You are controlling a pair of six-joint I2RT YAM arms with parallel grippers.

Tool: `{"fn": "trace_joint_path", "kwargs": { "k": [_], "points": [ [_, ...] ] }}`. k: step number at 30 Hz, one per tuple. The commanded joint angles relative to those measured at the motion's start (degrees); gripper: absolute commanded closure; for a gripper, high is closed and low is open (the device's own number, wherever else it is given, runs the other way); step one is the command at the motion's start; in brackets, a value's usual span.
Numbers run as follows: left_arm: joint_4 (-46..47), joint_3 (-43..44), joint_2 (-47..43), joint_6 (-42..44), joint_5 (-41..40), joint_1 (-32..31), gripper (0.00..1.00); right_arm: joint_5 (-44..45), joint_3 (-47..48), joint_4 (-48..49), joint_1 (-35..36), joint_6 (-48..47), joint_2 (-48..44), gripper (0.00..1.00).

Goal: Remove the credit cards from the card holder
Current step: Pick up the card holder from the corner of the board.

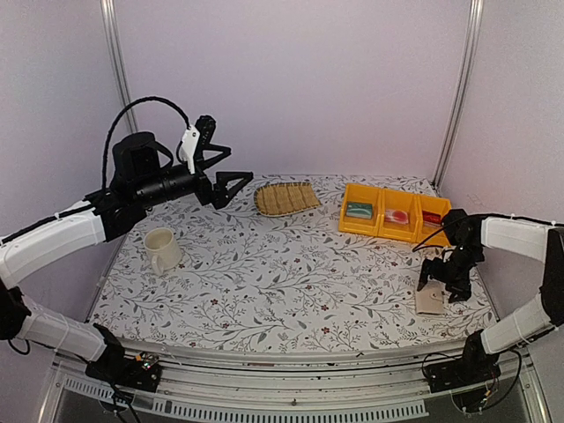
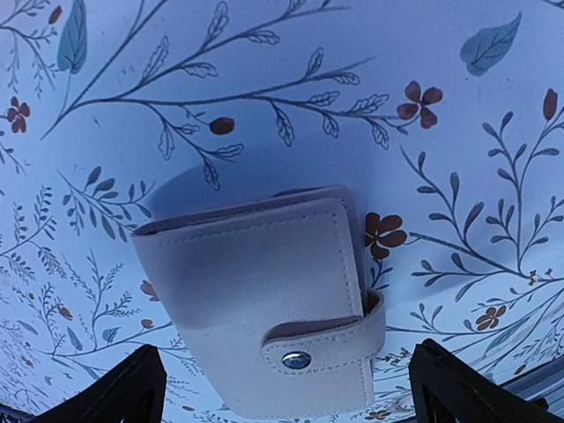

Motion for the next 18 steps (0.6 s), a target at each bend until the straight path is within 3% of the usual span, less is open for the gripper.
{"fn": "trace_joint_path", "kwargs": {
  "k": [1, 6, 15, 18],
  "points": [
    [3.2, -3.1, -3.3, 2.3, 6.0, -0.7, 0.02, -2.9, -0.5, 2.5, 0.3, 1.6, 3.0, 0.01],
    [5.2, -5.6, -5.3, 3.4, 5.5, -0.8, 0.02, -3.4, -1.5, 2.8, 2.8, 1.6, 5.0, 0.01],
    [5.4, -5.5, -4.8, 3.2, 4.9, -0.8, 0.02, 8.1, 1.1, -0.8, 10.8, 5.8, 11.9, 0.0],
    [5.5, -5.4, -4.6, 3.1, 4.7, -0.8, 0.02, 8.4, 1.3, -0.4, 11.4, 5.9, 13.4, 0.15]
  ]
}}
